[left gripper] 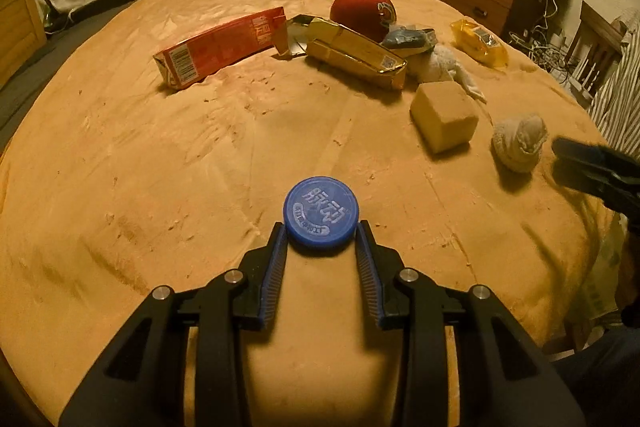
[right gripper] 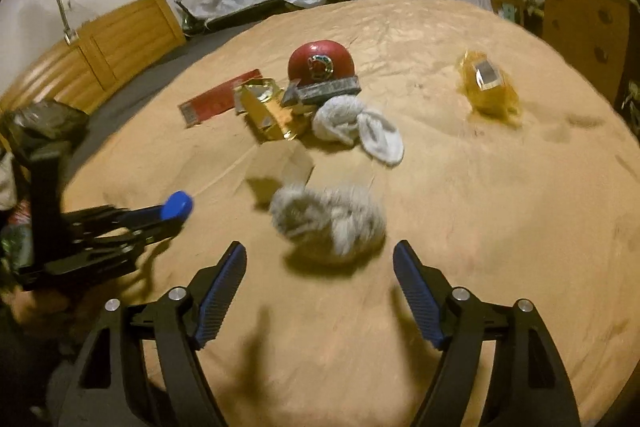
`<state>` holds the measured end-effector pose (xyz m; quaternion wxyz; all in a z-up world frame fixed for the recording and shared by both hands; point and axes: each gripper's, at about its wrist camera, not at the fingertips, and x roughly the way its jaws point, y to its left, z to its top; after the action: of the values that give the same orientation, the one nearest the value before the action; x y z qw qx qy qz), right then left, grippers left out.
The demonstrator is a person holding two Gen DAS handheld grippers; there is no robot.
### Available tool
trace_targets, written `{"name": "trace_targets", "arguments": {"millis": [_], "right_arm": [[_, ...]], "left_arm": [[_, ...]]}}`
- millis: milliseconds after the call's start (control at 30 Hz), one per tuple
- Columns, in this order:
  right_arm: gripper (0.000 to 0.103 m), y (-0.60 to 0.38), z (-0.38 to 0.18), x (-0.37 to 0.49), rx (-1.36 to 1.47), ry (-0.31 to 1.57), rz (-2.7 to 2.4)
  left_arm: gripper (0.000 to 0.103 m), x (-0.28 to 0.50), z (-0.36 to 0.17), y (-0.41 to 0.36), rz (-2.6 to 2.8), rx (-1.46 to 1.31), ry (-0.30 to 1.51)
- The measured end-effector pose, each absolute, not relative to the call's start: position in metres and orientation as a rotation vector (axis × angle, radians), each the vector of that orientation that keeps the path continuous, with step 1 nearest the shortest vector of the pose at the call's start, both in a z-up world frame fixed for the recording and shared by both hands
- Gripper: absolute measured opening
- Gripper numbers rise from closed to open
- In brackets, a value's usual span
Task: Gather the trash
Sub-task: 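Grasp the blue bottle cap with the left tool while the right tool grasps the grey fuzzy ball, then lift the blue cap with the left tool while the right tool lifts the grey ball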
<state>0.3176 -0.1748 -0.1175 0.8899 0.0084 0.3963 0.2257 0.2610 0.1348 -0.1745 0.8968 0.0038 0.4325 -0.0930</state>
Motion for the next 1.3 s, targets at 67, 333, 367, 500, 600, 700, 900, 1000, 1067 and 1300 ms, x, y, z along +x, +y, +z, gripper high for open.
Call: {"name": "trace_targets", "arguments": {"millis": [67, 333, 367, 500, 600, 700, 900, 1000, 1067, 1300], "right_arm": [[0.078, -0.168, -0.119, 0.328, -0.028, 0.819, 0.457], [0.061, -0.158, -0.133, 0.348, -0.068, 0.860, 0.451], [0.058, -0.157, -0.134, 0.348, -0.078, 0.856, 0.444], [0.049, -0.160, -0.132, 0.342, -0.069, 0.818, 0.431], [0.048, -0.162, -0.125, 0.334, -0.060, 0.783, 0.424], [0.048, -0.162, -0.113, 0.321, -0.055, 0.746, 0.422], [0.048, -0.165, -0.068, 0.273, -0.044, 0.610, 0.406], [0.048, -0.169, -0.049, 0.248, -0.028, 0.546, 0.396], [0.048, -0.173, -0.034, 0.229, -0.014, 0.498, 0.388], [0.049, -0.181, 0.001, 0.174, 0.001, 0.363, 0.346]], "left_arm": [[0.046, 0.263, -0.174, 0.133, -0.196, 0.007, 0.893], [0.048, 0.269, -0.176, 0.127, -0.162, 0.021, 0.872], [0.044, 0.268, -0.177, 0.127, -0.156, 0.027, 0.868], [0.038, 0.261, -0.176, 0.127, -0.127, 0.026, 0.852], [0.038, 0.253, -0.173, 0.125, -0.111, 0.029, 0.838], [0.038, 0.241, -0.160, 0.120, -0.100, 0.022, 0.803], [0.038, 0.204, -0.105, 0.105, -0.053, 0.014, 0.652], [0.038, 0.182, -0.077, 0.093, -0.031, 0.013, 0.575], [0.038, 0.167, -0.061, 0.084, -0.018, 0.018, 0.521], [0.038, 0.127, -0.030, 0.063, 0.024, 0.028, 0.389]]}}
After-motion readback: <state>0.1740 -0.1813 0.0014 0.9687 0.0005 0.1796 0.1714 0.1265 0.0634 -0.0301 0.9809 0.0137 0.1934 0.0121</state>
